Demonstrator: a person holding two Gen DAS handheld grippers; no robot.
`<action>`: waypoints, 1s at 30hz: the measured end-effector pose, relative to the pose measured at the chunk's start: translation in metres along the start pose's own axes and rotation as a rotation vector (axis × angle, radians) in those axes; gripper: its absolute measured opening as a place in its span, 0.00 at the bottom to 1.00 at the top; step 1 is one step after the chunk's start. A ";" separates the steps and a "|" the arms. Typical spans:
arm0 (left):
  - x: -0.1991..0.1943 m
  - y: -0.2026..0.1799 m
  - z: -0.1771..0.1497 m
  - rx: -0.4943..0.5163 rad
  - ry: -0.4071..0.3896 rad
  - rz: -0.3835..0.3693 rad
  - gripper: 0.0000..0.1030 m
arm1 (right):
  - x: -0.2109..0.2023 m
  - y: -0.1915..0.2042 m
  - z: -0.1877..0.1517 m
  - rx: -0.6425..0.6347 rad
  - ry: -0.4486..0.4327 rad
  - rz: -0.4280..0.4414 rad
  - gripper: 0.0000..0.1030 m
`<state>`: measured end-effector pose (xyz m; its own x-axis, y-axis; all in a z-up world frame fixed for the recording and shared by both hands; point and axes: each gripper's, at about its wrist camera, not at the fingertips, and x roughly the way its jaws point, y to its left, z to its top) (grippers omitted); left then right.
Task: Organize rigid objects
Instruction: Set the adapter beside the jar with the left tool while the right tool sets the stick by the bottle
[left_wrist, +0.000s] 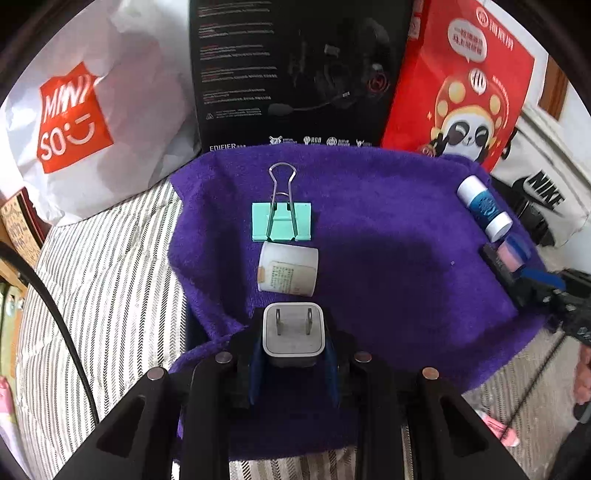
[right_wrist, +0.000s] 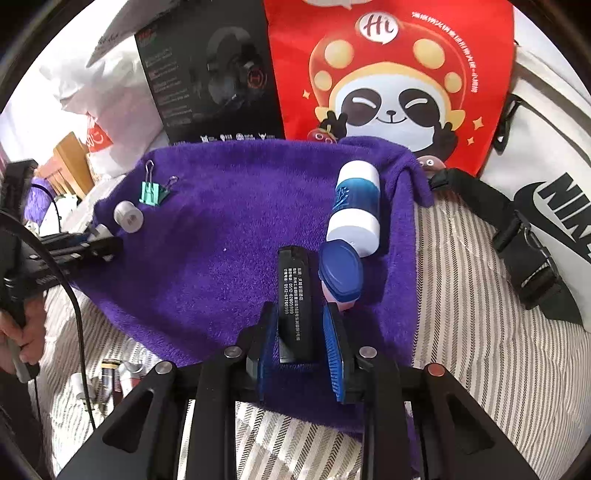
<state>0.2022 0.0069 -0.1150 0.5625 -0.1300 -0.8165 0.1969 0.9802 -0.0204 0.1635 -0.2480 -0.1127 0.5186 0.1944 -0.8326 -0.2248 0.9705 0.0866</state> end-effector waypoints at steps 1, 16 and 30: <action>0.000 -0.002 0.000 0.008 -0.001 0.010 0.25 | -0.002 -0.001 0.000 0.005 -0.005 0.010 0.27; -0.004 -0.011 -0.003 0.049 0.020 0.000 0.43 | -0.011 -0.006 -0.004 0.049 -0.047 0.082 0.27; -0.080 -0.030 -0.037 0.107 -0.023 -0.012 0.42 | -0.030 0.009 -0.005 0.015 -0.089 0.083 0.27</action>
<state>0.1217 -0.0069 -0.0705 0.5774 -0.1459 -0.8033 0.2876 0.9572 0.0328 0.1415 -0.2462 -0.0898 0.5700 0.2857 -0.7704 -0.2580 0.9524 0.1622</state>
